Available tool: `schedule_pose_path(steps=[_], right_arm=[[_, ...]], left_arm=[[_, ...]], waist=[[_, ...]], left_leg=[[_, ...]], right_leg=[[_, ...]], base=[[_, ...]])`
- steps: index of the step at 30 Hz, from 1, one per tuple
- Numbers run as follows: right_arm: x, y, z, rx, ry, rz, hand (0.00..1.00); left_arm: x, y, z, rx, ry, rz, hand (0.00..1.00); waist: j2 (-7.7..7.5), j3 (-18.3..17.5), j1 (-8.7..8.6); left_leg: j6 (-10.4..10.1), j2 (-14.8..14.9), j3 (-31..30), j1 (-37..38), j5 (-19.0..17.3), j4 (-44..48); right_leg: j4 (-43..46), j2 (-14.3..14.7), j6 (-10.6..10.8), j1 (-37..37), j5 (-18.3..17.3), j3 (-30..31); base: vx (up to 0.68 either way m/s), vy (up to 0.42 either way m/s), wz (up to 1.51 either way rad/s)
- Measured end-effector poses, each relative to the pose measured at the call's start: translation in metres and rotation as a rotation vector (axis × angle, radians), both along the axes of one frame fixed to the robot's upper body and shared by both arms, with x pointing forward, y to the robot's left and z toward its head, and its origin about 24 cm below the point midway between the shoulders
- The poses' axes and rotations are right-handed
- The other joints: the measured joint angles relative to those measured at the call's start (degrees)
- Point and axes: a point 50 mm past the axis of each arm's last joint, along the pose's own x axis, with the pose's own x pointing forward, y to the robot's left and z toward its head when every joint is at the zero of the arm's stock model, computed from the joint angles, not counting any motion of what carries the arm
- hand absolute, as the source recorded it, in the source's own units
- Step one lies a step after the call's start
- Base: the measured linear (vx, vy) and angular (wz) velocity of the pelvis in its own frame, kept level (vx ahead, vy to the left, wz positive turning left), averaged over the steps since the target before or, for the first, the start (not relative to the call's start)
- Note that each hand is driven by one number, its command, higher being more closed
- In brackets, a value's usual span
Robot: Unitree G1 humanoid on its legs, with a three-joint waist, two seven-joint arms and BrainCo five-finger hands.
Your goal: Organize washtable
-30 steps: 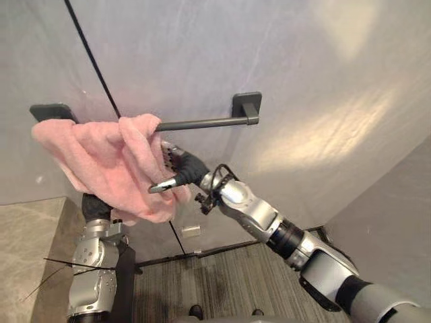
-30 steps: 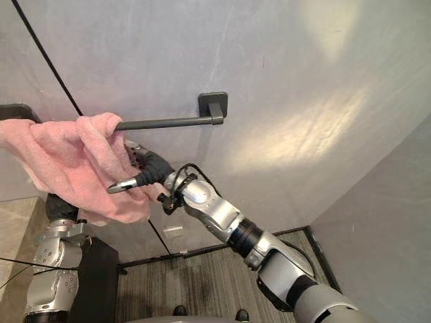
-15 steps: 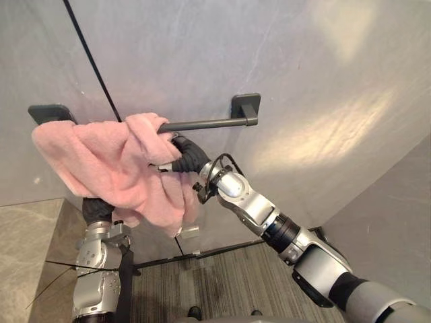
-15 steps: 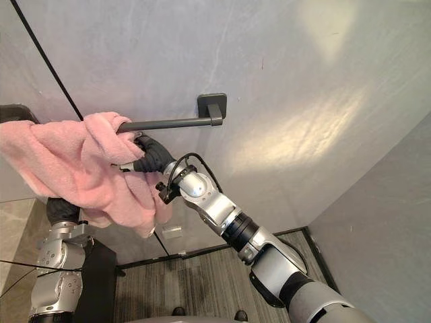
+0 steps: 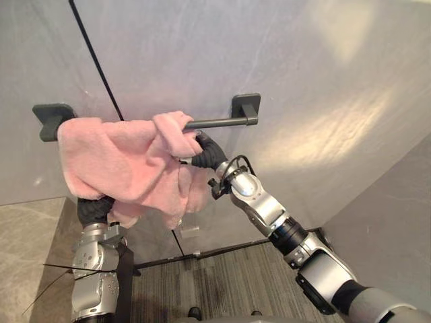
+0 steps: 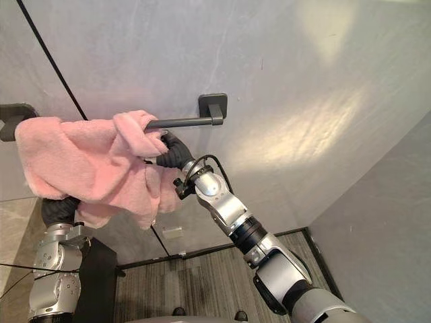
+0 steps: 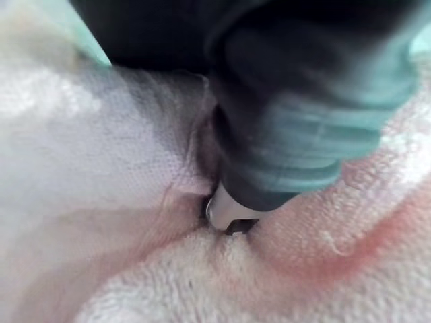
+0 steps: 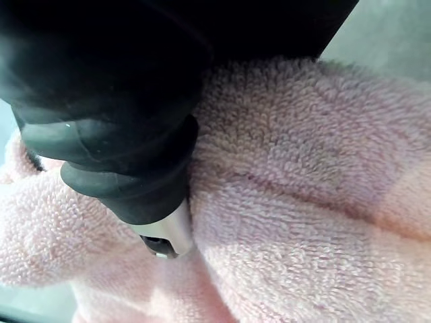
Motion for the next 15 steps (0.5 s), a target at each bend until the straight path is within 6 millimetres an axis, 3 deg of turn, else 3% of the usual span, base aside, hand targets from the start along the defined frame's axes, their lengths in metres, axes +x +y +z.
schedule_pose_path(steps=[5, 15], right_arm=[[0.001, -0.011, -0.010, 0.026, 0.045, -0.043, 1.00], [0.005, -0.018, -0.011, 0.060, 0.089, -0.067, 1.00]], left_arm=[[0.000, -0.003, -0.002, -0.003, 0.000, -0.018, 1.00], [0.000, -0.007, -0.005, -0.027, -0.003, -0.025, 1.00]], waist=[[-0.01, 0.00, -0.02], [-0.11, 0.07, 0.11]], left_leg=[[0.00, -0.03, -0.02, -0.01, 0.00, 0.00], [0.00, 0.22, -0.02, 0.00, -0.01, 0.01]], right_leg=[[-0.08, -0.04, 0.02, 0.07, 0.00, -0.05], [-0.10, -0.12, 0.13, 0.15, -0.05, -0.07]], base=[[0.00, 0.000, 0.00], [0.00, 0.000, 0.00]])
